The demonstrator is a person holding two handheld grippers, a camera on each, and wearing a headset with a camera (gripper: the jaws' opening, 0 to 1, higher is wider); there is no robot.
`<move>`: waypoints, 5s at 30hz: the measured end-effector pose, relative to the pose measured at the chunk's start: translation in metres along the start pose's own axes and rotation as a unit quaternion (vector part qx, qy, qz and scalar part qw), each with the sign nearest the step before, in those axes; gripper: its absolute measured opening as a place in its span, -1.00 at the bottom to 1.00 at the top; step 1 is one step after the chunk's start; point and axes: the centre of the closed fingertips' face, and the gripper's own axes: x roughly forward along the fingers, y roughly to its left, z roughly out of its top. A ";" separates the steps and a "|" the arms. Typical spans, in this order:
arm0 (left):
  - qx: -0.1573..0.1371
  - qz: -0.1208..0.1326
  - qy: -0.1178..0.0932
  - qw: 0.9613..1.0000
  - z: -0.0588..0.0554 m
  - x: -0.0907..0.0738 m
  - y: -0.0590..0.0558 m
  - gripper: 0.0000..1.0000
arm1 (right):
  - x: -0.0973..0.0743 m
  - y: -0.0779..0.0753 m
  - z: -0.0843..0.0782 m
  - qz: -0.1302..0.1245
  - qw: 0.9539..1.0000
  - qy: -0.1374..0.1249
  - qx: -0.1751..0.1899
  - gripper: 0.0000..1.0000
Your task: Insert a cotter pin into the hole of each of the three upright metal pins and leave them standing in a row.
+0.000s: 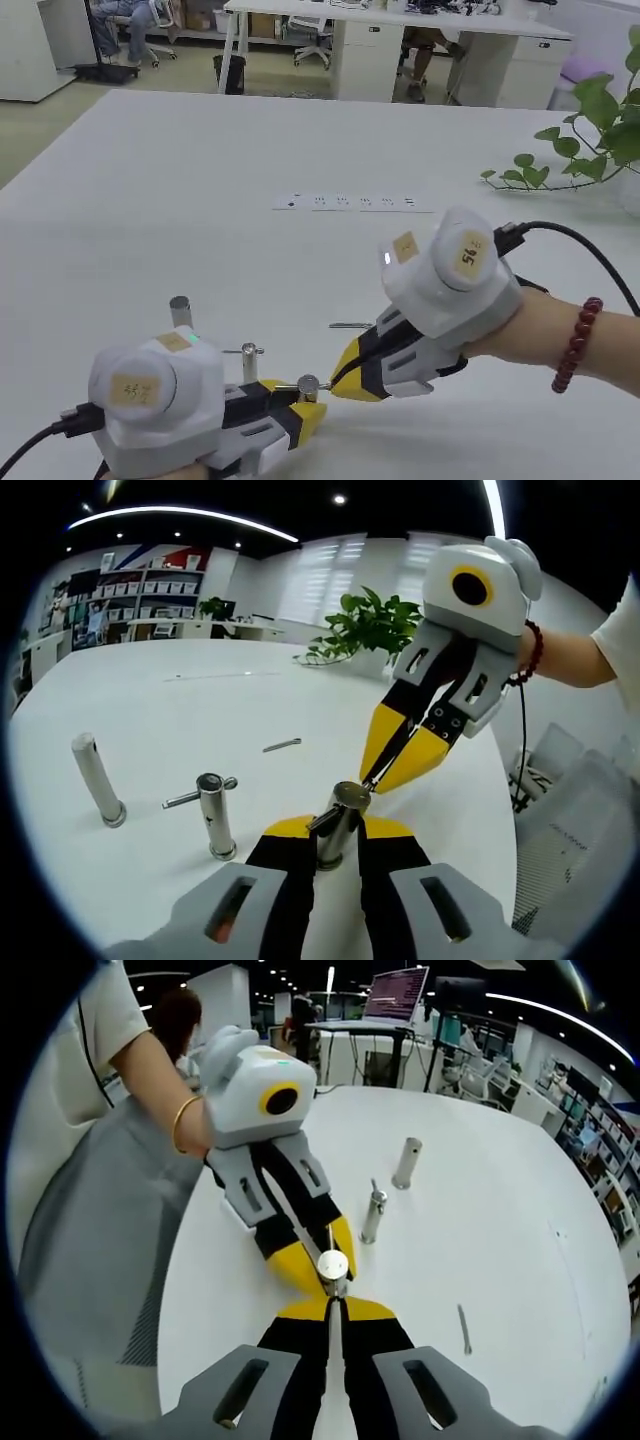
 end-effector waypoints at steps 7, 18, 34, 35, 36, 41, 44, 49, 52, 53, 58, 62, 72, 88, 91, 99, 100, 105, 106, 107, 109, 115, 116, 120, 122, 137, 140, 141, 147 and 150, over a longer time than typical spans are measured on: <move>-0.006 -0.001 -0.001 1.000 0.000 0.000 0.000 -0.72 | 0.002 0.000 0.002 -0.001 1.000 0.001 -0.003 -0.90; -0.001 -0.004 0.005 1.000 0.001 -0.001 0.000 -0.66 | 0.002 -0.001 0.004 -0.002 1.000 -0.007 0.019 -0.79; 0.025 -0.005 0.026 0.999 -0.002 -0.019 0.003 -0.42 | 0.015 0.003 0.018 0.007 0.998 -0.043 0.045 -0.62; 0.026 -0.005 0.026 0.999 -0.002 -0.020 0.003 -0.42 | 0.016 0.003 0.018 0.006 0.998 -0.043 0.044 -0.62; 0.026 -0.006 0.026 0.999 -0.002 -0.020 0.002 -0.42 | 0.017 0.003 0.018 0.005 0.998 -0.042 0.042 -0.62; 0.026 -0.008 0.023 0.999 0.000 -0.023 0.002 -0.38 | 0.020 0.001 0.019 0.003 0.998 -0.046 0.042 -0.62; 0.025 -0.009 0.022 0.999 0.001 -0.025 0.002 -0.37 | 0.021 0.001 0.019 0.004 0.998 -0.051 0.044 -0.63; 0.025 -0.011 0.020 0.999 0.002 -0.029 0.000 -0.34 | 0.024 0.001 0.017 0.003 0.998 -0.050 0.043 -0.65; 0.028 -0.011 0.021 0.999 0.002 -0.031 -0.001 -0.32 | 0.025 0.001 0.018 0.003 0.998 -0.056 0.042 -0.68; 0.030 -0.011 0.022 0.999 0.001 -0.032 -0.001 -0.31 | 0.025 0.001 0.018 0.003 0.998 -0.057 0.041 -0.68; 0.033 -0.011 0.022 0.999 0.002 -0.037 -0.001 -0.30 | 0.025 0.001 0.019 0.001 0.998 -0.061 0.032 -0.71; 0.038 -0.010 0.020 0.999 0.003 -0.042 -0.003 -0.30 | 0.025 -0.001 0.020 -0.002 0.997 -0.066 0.038 -0.73; 0.048 -0.005 0.012 0.999 0.010 -0.051 0.000 -0.29 | 0.023 -0.009 0.018 -0.008 0.997 -0.066 0.043 -0.74; 0.066 -0.010 0.011 0.998 0.012 -0.059 -0.005 -0.21 | 0.020 -0.031 0.014 -0.014 0.997 -0.061 0.038 -0.74; 0.068 -0.009 0.012 0.998 0.012 -0.059 -0.005 -0.20 | 0.021 -0.035 0.014 -0.013 0.998 -0.059 0.036 -0.74; 0.073 -0.007 0.009 0.997 0.013 -0.062 -0.006 -0.19 | 0.021 -0.040 0.015 -0.004 0.998 -0.056 0.031 -0.74; 0.073 -0.008 0.009 0.997 0.013 -0.063 -0.006 -0.19 | 0.021 -0.040 0.014 -0.002 0.998 -0.056 0.032 -0.74; 0.073 -0.008 0.007 0.997 0.014 -0.065 -0.006 -0.17 | 0.021 -0.039 0.014 0.010 0.998 -0.058 0.033 -0.73; 0.073 -0.008 0.007 0.997 0.015 -0.065 -0.006 -0.16 | 0.021 -0.039 0.014 0.012 0.998 -0.059 0.035 -0.72; 0.074 -0.007 0.006 0.997 0.015 -0.065 -0.006 -0.16 | 0.021 -0.039 0.014 0.013 0.998 -0.060 0.035 -0.72; 0.074 -0.006 0.005 0.997 0.016 -0.066 -0.007 -0.15 | 0.021 -0.039 0.014 0.015 0.997 -0.064 0.039 -0.71; 0.074 -0.004 0.001 0.997 0.019 -0.070 -0.010 -0.11 | 0.020 -0.039 0.015 0.015 0.995 -0.076 0.063 -0.69; 0.074 -0.004 0.002 0.997 0.019 -0.070 -0.010 -0.10 | 0.020 -0.039 0.015 0.016 0.995 -0.079 0.067 -0.67; 0.076 -0.002 0.001 0.997 0.021 -0.072 -0.011 -0.04 | 0.017 -0.037 0.023 0.016 0.993 -0.093 0.078 -0.57; 0.076 -0.001 -0.001 0.997 0.022 -0.073 -0.012 -0.01 | 0.015 -0.036 0.028 0.017 0.991 -0.102 0.086 -0.52; 0.057 0.025 -0.009 0.998 0.025 -0.104 -0.005 0.29 | 0.023 -0.056 0.077 -0.035 0.981 -0.155 0.112 -0.36; 0.054 0.031 -0.009 0.998 0.025 -0.109 -0.003 0.37 | 0.031 -0.059 0.086 -0.042 0.981 -0.155 0.111 -0.36; 0.052 0.033 -0.009 0.998 0.026 -0.111 -0.002 0.40 | 0.034 -0.060 0.088 -0.043 0.980 -0.157 0.115 -0.36; 0.046 0.043 -0.008 0.998 0.027 -0.116 0.001 0.52 | 0.055 -0.073 0.097 -0.069 0.980 -0.146 0.116 -0.38; 0.041 0.045 -0.008 0.998 0.026 -0.118 0.002 0.56 | 0.063 -0.080 0.098 -0.079 0.980 -0.143 0.114 -0.37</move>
